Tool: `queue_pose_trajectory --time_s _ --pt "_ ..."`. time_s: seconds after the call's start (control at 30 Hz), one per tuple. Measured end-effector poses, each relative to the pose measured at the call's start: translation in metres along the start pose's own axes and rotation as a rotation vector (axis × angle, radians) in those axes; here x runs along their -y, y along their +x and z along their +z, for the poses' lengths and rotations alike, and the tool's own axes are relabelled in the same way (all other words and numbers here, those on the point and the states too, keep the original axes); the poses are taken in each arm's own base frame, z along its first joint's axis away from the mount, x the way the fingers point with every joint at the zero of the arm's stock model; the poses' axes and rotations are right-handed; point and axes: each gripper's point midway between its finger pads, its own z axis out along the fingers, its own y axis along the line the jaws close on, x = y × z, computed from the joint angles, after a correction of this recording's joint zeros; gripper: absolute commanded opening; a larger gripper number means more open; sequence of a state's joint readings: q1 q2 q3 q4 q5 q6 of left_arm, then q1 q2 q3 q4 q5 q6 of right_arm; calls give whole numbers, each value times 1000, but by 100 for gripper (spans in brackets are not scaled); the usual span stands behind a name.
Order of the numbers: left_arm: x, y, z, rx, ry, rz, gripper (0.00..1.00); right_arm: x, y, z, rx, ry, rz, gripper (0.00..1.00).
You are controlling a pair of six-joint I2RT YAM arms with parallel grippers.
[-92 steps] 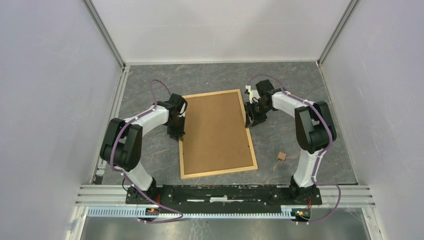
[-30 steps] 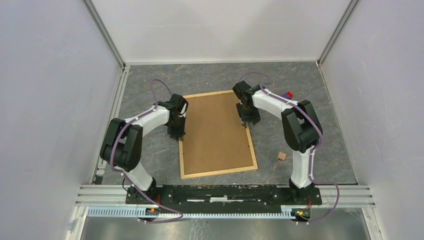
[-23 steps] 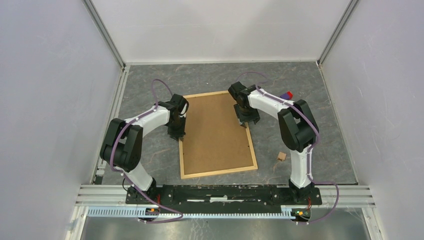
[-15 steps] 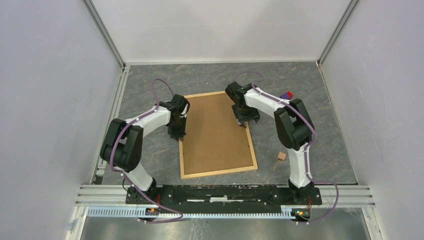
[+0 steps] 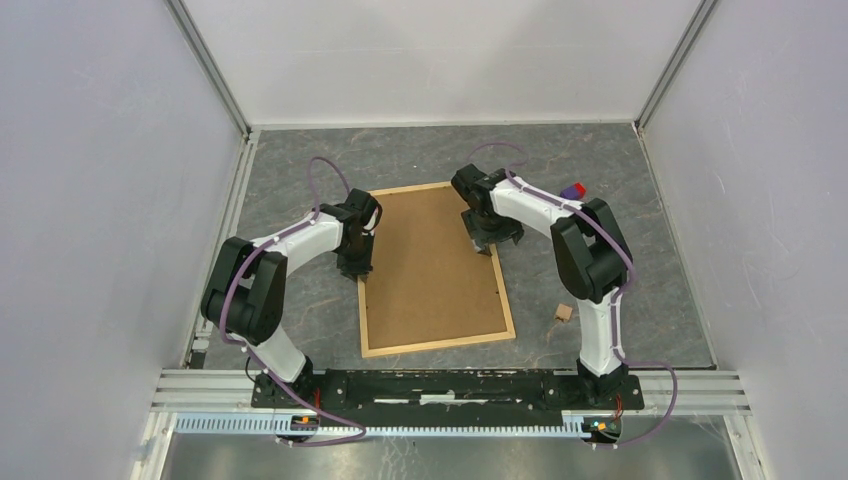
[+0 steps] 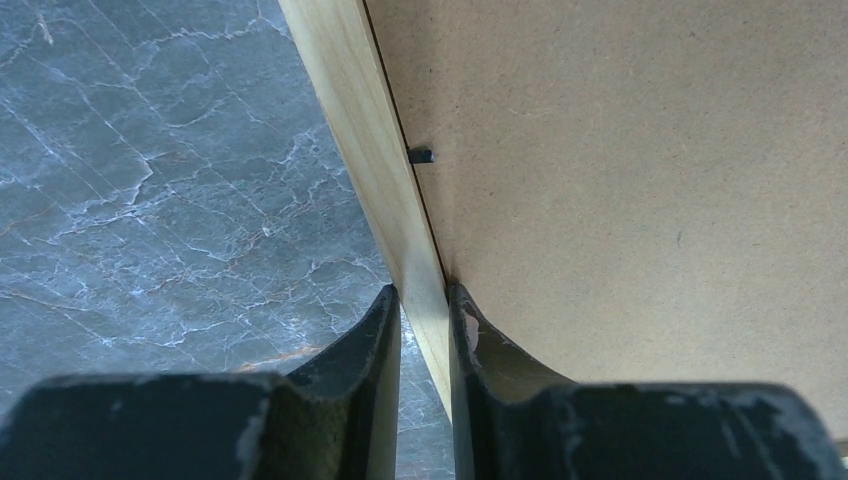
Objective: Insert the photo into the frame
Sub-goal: Install the photo frame at the center of the board.
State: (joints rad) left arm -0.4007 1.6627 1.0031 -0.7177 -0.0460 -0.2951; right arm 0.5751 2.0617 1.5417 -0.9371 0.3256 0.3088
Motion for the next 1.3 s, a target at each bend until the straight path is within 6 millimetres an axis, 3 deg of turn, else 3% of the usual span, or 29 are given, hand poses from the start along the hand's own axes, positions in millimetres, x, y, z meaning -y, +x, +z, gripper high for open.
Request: queue_pose_trajectory --time_s 0.17,0.3,0.43,0.67,0.83,1.07,1.3 --pt "-1 0 0 2 -6 0 2 -10 -14 -6 74 -86 18 83" --pt "-1 0 0 3 -9 0 2 -13 -28 -32 173 -173 33 85" --pt "-1 0 0 2 -8 0 2 -2 -40 -53 276 -244 62 93" --pt "-1 0 0 3 -8 0 2 27 -36 -39 272 -258 72 98" --pt "-1 0 0 2 -8 0 2 25 -57 -30 284 -448 123 96" --pt "-1 0 0 2 -8 0 2 31 -101 -14 313 -499 140 94" --pt "-1 0 0 0 -8 1 2 31 -110 -2 293 -496 119 88"
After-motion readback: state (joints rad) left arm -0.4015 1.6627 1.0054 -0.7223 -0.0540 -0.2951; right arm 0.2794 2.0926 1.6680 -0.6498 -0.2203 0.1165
